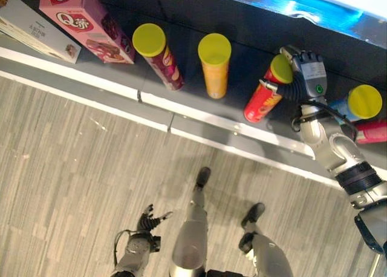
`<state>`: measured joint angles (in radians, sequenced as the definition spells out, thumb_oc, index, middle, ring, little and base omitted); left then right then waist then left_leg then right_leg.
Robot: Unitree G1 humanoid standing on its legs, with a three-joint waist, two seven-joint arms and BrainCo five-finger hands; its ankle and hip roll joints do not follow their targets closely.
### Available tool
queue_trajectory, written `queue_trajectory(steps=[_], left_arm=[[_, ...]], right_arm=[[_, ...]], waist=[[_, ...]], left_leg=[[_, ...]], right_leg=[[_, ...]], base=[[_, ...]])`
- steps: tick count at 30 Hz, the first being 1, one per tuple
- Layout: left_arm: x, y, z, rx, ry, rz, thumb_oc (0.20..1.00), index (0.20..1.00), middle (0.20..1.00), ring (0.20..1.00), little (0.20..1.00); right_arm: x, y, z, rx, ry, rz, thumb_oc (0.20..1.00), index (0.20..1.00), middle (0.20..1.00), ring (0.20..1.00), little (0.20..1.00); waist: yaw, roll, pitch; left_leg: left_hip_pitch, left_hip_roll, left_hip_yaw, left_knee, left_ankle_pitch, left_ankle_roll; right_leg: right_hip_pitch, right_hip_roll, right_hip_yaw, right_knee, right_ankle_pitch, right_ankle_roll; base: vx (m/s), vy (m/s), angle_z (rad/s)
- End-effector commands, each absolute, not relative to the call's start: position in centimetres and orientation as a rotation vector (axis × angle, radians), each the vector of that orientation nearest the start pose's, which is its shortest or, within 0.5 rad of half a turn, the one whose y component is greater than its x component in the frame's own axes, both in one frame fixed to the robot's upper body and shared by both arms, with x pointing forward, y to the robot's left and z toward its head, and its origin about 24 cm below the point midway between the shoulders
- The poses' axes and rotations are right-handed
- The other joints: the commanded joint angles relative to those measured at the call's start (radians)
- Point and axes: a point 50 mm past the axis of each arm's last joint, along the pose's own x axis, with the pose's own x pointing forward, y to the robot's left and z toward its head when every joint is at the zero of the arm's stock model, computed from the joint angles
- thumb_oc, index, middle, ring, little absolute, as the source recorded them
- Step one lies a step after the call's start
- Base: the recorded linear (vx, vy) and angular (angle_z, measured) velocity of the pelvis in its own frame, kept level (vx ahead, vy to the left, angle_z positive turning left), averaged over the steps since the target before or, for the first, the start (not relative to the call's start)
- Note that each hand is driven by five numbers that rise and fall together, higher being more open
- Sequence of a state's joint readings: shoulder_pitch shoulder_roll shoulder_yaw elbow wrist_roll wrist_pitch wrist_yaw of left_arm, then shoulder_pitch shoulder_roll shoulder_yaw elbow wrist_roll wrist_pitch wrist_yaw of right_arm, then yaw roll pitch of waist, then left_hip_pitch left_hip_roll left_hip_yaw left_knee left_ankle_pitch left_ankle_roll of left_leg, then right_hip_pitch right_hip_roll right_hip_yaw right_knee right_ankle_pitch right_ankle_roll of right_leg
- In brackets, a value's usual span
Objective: Put the goods on the table back onto the shelves and tidy them up.
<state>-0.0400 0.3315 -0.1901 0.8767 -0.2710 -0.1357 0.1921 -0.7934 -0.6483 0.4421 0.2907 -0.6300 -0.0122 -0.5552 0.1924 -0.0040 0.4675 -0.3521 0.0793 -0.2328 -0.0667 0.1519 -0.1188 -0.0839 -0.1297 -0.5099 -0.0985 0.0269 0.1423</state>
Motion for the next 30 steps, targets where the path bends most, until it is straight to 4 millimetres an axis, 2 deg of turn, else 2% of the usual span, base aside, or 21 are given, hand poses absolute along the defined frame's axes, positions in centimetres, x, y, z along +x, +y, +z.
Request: queue_trajectory(steps=[1,30], left_arm=[[18.2,25.3,-10.3,0.224,0.69,0.287,1.0,1.0,1.0,1.0,1.0],[18.1,25.6,-10.4,0.227,0.697,0.289,1.0,1.0,1.0,1.0,1.0]], right_arm=[[34.4,-15.7,25.5,-1.291,-1.001,-0.337,0.2,0.2,0.2,0.2,0.2],[34.6,-16.7,27.8,-1.318,-1.03,-0.419,0.2,0.2,0.2,0.2,0.2]], waist=[[-0.023,-0.014,-0.012],[-0.021,-0.021,-0.014]], left_leg=[[0.057,-0.049,0.07,-0.021,-0.084,0.022],[0.054,-0.045,0.075,-0.021,-0.084,0.02]], right_leg=[[-0.117,-0.041,0.125,0.017,0.04,0.015],[-0.124,-0.042,0.123,0.018,0.042,0.016]], base=[[0.0,0.0,0.0],[0.0,0.0,0.0]])
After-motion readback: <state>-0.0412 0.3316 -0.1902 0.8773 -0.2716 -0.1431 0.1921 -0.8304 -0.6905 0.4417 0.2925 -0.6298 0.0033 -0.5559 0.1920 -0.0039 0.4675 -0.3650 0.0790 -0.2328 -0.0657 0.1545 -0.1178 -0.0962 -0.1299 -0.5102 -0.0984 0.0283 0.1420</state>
